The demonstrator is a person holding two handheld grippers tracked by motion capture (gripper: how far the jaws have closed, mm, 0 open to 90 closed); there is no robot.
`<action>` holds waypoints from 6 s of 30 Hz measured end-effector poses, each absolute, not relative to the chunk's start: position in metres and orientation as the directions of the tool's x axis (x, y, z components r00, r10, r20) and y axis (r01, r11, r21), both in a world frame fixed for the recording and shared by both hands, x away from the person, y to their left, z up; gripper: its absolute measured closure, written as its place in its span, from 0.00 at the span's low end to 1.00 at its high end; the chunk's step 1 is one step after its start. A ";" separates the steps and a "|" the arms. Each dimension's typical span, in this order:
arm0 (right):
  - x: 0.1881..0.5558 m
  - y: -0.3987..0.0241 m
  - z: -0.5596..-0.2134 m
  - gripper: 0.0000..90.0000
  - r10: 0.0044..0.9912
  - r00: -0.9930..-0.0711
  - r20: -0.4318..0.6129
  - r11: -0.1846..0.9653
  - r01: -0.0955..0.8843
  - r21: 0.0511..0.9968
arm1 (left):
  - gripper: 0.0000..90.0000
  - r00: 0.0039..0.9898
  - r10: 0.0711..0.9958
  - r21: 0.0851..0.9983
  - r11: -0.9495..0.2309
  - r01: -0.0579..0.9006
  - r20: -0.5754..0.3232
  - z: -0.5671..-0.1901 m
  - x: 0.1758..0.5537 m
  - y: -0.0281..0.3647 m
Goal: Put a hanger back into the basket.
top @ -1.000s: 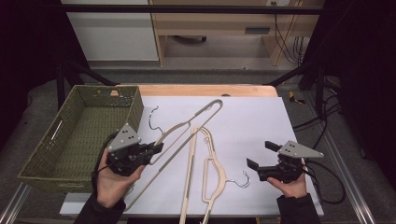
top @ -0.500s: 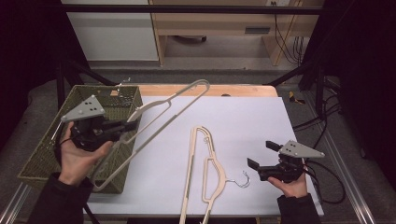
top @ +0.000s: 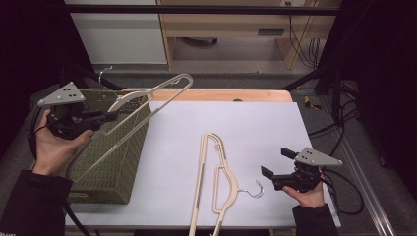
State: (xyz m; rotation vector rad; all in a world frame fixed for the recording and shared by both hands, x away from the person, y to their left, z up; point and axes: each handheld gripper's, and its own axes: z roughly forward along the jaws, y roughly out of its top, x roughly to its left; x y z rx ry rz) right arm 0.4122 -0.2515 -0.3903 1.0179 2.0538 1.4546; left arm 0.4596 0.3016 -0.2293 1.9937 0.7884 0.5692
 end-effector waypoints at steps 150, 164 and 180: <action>0.408 -0.220 -0.420 0.17 0.659 -0.748 0.085 0.307 0.370 0.877 | 0.08 0.722 0.692 0.896 -0.317 0.310 -0.005 -0.417 0.406 0.196; 0.410 -0.205 -0.453 0.48 0.580 -0.809 0.090 0.456 0.415 0.787 | 0.09 0.723 0.691 0.876 -0.342 0.340 -0.011 -0.432 0.408 0.194; 0.425 -0.201 -0.480 0.86 0.563 -0.824 0.065 0.556 0.436 0.707 | 0.11 0.736 0.677 0.862 -0.359 0.358 -0.023 -0.440 0.410 0.189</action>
